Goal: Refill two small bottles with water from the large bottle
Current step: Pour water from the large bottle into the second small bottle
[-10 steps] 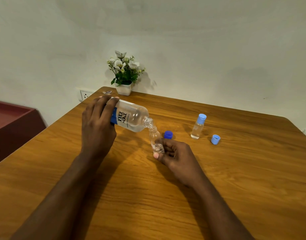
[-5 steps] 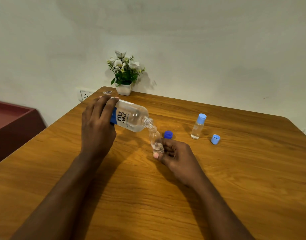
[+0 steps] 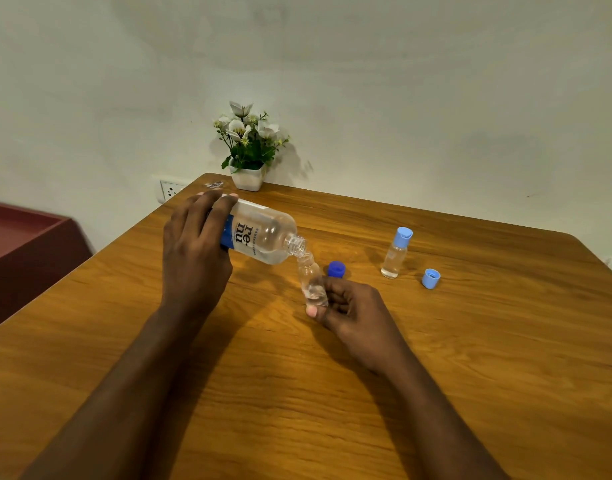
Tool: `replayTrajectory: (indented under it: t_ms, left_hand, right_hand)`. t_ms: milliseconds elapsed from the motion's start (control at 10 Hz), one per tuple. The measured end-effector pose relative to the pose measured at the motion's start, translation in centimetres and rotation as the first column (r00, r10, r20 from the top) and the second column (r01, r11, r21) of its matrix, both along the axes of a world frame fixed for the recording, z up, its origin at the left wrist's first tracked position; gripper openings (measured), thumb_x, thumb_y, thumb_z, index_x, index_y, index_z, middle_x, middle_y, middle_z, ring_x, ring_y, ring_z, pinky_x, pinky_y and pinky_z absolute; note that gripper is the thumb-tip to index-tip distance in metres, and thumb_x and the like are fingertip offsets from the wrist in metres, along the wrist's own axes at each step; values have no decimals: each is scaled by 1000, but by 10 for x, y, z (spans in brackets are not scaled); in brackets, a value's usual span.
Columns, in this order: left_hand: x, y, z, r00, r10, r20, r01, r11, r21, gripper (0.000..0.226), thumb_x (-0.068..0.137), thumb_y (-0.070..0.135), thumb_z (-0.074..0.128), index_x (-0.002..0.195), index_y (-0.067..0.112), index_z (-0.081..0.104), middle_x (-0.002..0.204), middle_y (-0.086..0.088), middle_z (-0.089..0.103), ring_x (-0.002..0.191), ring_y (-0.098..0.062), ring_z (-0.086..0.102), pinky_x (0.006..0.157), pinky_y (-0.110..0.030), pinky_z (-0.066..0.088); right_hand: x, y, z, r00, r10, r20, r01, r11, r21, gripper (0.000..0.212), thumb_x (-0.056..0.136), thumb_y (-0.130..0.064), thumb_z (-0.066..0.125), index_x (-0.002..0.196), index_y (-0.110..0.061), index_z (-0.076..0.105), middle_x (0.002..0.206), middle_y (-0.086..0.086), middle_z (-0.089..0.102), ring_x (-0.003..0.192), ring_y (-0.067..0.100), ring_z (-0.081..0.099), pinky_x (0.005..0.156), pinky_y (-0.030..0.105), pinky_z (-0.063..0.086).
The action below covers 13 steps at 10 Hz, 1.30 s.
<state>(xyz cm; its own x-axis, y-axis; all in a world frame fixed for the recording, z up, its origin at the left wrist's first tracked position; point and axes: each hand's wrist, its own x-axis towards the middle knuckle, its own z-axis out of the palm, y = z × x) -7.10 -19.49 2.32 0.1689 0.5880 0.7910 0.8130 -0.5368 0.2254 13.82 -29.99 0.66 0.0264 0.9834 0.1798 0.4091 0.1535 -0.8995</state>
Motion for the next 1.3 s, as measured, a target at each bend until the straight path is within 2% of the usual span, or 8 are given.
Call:
replayTrajectory:
  t_ms: [300,600,1000,1300]
  left_hand:
    - [-1,0,-1,1000,3,-4,-3,1000,1,60,74,-10,67,131,3,50,132,-20,52,127,-37,43,101,-50,38]
    - [0,0,-1,1000,3,-3,-3,1000,10,61,73,-11,67,130,3,51,132,-21,52,126,-38,44,101,-49,38]
    - [-1,1,-1,1000,-1,-4,1,1000,10,60,75,-9,66,131,4,50,133,-19,52,127,-36,43,101,-48,37]
    - [0,3,-1,1000,1,-6,-1,1000,12,59,76,-10,66,131,4,50,133,-19,52,127,-36,43,101,-49,38]
  right_hand:
    - [-1,0,0,1000,-2,6,2,1000,0,37,84,-15,71,119,-24,67,108,-16,72,102,-1,66,97,35,51]
    - [-1,-1,0,1000,8,3,-8,1000,10,34,84,-12,71,116,-26,68,104,-15,73,99,0,67,91,27,51]
    - [-2,0,0,1000,7,-13,-7,1000,3,32,84,-12,70,113,-25,69,101,-13,74,97,3,68,92,34,52]
    - [-2,0,-1,1000,2,-9,-2,1000,-6,33,84,-13,71,115,-24,69,103,-13,73,99,2,67,94,35,52]
